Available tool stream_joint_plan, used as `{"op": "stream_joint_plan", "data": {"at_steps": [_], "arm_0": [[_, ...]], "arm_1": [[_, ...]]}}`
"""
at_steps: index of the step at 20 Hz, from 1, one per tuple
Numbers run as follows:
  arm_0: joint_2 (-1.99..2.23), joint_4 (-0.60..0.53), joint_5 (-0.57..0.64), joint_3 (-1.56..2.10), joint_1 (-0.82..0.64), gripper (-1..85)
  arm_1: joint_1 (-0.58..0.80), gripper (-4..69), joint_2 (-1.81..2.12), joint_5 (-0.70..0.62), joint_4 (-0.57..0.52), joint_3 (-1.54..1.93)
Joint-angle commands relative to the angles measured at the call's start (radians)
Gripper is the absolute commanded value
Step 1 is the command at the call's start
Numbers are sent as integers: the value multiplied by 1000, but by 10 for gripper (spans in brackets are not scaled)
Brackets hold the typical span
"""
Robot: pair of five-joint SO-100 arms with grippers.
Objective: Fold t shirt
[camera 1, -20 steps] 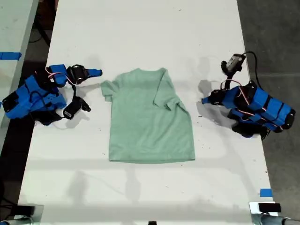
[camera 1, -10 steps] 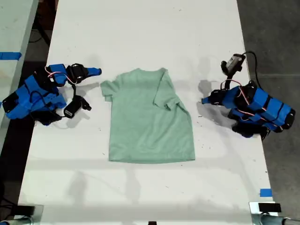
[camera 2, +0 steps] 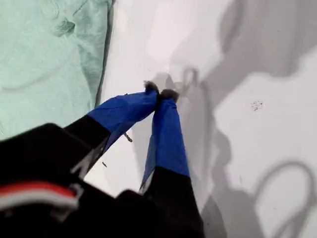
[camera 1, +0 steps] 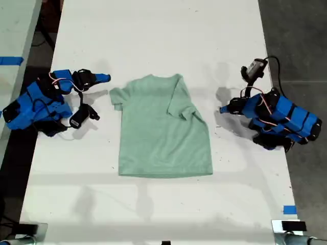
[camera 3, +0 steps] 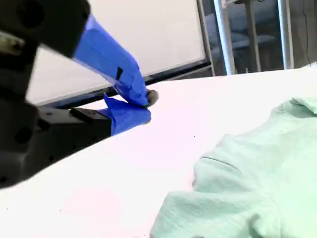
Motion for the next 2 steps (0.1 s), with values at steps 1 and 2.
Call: {"op": "stream_joint_plan", "data": {"at_steps": [1,2], "arm_0": [[8,-2,-23,44,0,-3],[8,0,-25,44,0,-3]], "arm_1": [[-2,17,14,-5,-9,41],[-2,17,14,-5,-9,41]]}}
